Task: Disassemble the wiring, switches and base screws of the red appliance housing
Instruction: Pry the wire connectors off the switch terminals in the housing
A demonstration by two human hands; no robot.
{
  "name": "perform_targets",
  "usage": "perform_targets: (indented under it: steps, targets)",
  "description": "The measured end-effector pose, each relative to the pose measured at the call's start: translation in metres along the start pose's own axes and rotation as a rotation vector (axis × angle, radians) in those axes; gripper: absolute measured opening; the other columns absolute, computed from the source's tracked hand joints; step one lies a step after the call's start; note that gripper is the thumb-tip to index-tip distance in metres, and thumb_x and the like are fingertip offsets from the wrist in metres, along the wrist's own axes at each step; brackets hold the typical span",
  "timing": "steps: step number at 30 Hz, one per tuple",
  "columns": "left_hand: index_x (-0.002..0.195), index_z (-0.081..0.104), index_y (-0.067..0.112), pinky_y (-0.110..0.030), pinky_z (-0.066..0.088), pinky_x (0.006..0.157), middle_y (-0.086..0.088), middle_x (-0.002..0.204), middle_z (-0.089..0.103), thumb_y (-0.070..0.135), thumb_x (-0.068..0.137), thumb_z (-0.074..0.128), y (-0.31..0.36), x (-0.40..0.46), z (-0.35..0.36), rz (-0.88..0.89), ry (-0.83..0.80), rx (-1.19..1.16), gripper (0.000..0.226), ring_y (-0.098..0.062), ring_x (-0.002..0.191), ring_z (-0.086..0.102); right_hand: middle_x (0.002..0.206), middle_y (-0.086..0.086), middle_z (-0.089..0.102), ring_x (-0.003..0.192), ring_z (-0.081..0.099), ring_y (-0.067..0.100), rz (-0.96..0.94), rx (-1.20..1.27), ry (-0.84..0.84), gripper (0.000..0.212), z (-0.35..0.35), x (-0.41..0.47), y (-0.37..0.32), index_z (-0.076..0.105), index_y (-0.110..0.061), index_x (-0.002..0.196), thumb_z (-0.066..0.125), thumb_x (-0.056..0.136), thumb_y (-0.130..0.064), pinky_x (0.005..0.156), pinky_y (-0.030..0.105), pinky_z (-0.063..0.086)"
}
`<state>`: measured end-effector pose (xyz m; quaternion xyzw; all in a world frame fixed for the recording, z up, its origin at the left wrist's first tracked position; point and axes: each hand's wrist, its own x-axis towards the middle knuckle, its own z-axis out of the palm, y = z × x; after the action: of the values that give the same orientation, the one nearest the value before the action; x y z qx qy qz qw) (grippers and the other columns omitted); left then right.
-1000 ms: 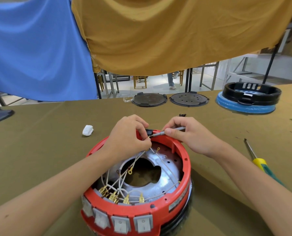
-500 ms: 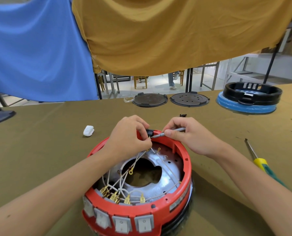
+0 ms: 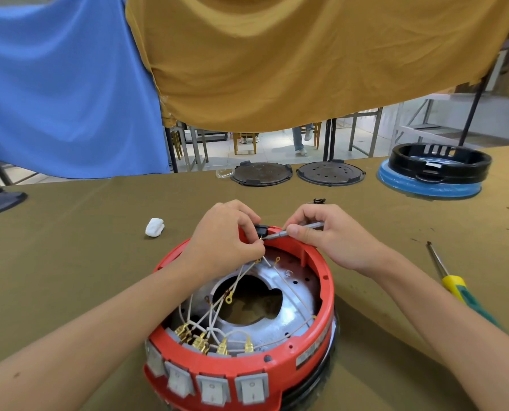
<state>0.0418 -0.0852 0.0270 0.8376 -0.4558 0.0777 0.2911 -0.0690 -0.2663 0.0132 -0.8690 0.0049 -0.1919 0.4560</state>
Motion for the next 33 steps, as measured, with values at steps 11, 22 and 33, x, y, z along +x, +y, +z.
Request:
perform_targets:
  steps: [11,22,33]
  targets:
    - [0.053,0.066,0.031,-0.009,0.034,0.079,0.019,0.102,0.065,0.019,0.072,0.077,-0.001,-0.001,-0.001,-0.002,0.002,-0.017,0.026,-0.003,0.096,0.055,0.088,0.021,0.068,0.072,0.060,0.018,0.018,0.060,-0.040,0.014,-0.003,0.000,0.005,0.071,-0.006,0.092,0.063,0.097,-0.017,0.070,0.030,0.051]
    - [0.061,0.074,0.021,-0.013,0.047,0.073,0.013,0.093,0.073,0.014,0.079,0.078,-0.008,0.001,-0.005,-0.187,0.040,-0.399,0.020,0.005,0.076,0.066,0.066,0.003,0.052,0.063,0.048,0.013,0.127,0.348,0.043,0.024,-0.003,0.003,0.011,0.068,-0.001,0.088,0.064,0.097,-0.023,0.066,0.022,0.050]
    - [0.087,0.065,0.020,-0.008,0.037,0.056,0.014,0.067,0.062,0.030,0.099,0.057,-0.008,0.005,-0.012,-0.230,0.004,-0.507,0.017,0.007,0.051,0.048,0.092,0.008,0.072,0.060,0.049,0.011,0.184,0.741,0.066,0.029,-0.005,0.002,0.000,0.076,-0.013,0.111,0.053,0.096,-0.002,0.063,0.021,0.047]
